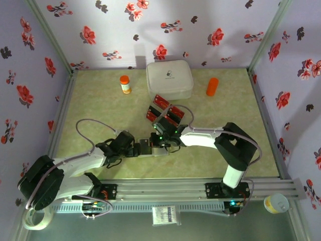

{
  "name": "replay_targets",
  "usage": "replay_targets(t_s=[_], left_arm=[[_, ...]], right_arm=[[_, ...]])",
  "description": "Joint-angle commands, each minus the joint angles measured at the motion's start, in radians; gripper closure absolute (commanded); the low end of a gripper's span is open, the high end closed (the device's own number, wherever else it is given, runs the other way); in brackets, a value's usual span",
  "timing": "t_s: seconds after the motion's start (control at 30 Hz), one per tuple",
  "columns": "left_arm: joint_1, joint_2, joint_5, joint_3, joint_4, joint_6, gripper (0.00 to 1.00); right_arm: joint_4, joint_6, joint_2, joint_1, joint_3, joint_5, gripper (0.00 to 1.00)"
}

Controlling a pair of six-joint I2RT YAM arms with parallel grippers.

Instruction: Put the credit cards into the card holder

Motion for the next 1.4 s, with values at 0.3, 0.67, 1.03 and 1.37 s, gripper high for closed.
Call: replay_targets(t_s=[0.3, 0.67, 1.03, 1.37], left_arm=[[0.010, 0.051, 0.027, -0.051, 0.015, -0.015, 0.05], [0.010, 0.063, 0.030, -0.049, 0.024, -0.013, 0.05], [0.010, 0.050, 0.030, -0.052, 0.019, -0.016, 0.05], [0.020, -0.021, 0.012, -0.032, -0.046, -0.009, 0.04]], right_arm=[[0.012, -0.012, 0.062, -0.002, -0.015, 0.010, 0.96], [0.060, 0.029, 0.091, 0.023, -0.002, -0.018, 0.97], [0.077, 0.050, 0.063, 0.023, -0.010, -0.027, 0.97], [0.044, 0.035, 0.013, 0.020, -0.012, -0.007, 0.96]])
